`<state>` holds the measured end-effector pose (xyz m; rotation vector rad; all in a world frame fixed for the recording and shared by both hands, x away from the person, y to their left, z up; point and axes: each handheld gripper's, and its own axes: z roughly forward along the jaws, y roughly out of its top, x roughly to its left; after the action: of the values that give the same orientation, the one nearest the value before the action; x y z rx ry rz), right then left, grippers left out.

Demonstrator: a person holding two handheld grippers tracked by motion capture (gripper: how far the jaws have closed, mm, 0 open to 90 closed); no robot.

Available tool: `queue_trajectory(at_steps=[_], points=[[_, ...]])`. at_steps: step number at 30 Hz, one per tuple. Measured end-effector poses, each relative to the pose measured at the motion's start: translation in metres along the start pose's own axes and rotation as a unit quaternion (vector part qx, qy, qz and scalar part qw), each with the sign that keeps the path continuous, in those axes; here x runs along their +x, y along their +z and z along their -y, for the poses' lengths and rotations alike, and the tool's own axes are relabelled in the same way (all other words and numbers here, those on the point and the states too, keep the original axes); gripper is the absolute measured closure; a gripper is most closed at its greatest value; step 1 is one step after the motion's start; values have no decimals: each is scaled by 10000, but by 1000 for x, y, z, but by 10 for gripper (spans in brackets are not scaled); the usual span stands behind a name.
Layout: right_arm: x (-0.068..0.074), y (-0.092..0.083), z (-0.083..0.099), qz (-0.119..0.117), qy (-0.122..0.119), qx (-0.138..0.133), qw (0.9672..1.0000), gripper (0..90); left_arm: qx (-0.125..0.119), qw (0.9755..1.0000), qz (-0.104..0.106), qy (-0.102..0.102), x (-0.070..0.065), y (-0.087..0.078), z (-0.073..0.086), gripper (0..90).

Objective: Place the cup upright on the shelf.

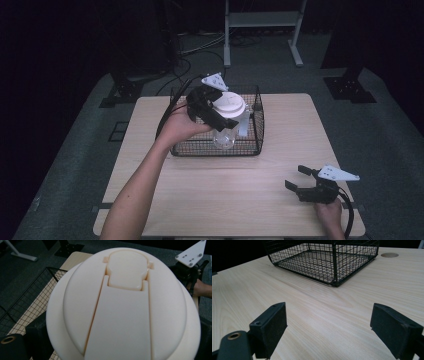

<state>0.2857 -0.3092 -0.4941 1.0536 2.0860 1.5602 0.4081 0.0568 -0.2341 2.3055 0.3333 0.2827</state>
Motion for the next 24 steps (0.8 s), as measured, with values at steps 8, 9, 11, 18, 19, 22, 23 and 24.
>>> queue_trajectory(at_steps=[8,9,11,18,19,22,23,24], points=[[-1,0,0,-18,4,-15,10000,128,50,9999,-69,-104,15,6,-13,52],[-1,0,0,-11,23,-25,10000,128,61,9999,-105,-115,21,9,-14,53],[0,-1,0,-15,64,-33,10000,128,83,9998,-112,-163,25,11,-14,52],[-1,-1,0,-18,79,-65,9999,128,143,9987,-226,-437,47,26,-10,53],[-1,-1,0,-17,73,-63,10000,128,161,9985,-262,-458,50,27,-9,52],[-1,-1,0,-21,79,-77,9999,128,179,9980,-289,-536,54,30,-9,53],[-1,-1,0,-26,86,-80,9999,128,197,9977,-313,-559,57,32,-8,53],[-2,-1,0,-32,75,-111,9999,128,173,9971,-389,-628,60,35,-7,53]])
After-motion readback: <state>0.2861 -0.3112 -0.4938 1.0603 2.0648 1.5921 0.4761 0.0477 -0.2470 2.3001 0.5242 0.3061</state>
